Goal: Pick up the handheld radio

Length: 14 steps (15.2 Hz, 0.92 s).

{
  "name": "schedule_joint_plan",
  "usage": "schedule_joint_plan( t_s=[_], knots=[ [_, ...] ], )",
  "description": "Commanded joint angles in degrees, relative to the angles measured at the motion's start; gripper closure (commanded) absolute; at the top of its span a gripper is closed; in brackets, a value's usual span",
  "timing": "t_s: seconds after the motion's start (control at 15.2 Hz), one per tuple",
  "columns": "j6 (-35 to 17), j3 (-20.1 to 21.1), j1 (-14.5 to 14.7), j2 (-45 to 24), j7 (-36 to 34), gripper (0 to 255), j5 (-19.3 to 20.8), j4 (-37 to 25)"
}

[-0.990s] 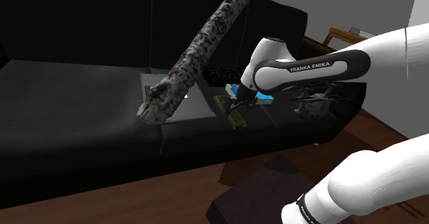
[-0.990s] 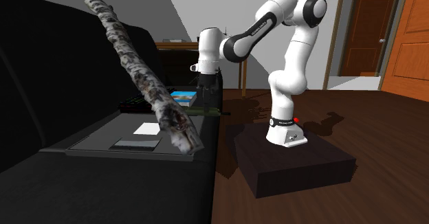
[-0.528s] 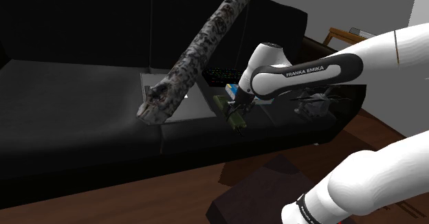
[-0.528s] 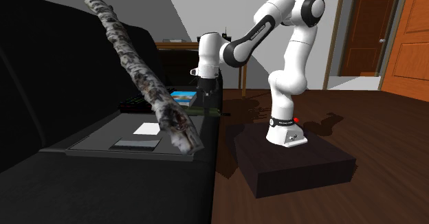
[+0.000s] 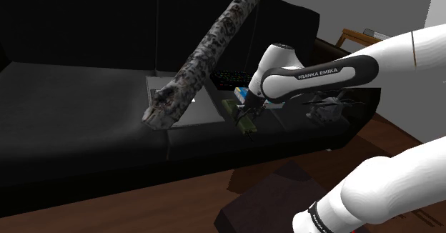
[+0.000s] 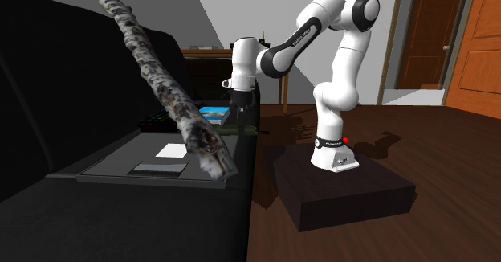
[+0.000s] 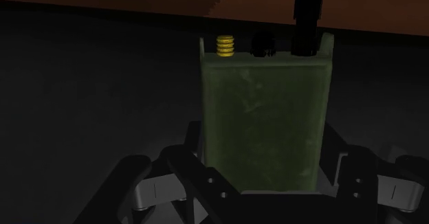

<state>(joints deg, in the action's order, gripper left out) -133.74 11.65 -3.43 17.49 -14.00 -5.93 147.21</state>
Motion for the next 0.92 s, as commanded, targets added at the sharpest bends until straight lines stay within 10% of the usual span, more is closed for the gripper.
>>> schedule_joint_plan(
  t_s=[0.0, 0.86],
  knots=[
    [1.4, -0.1, 0.0, 0.8, 0.0, 255, -0.1, -0.6],
    [12.6, -0.9, 0.0, 5.7, 0.1, 255, 0.0, -6.9]
  ],
)
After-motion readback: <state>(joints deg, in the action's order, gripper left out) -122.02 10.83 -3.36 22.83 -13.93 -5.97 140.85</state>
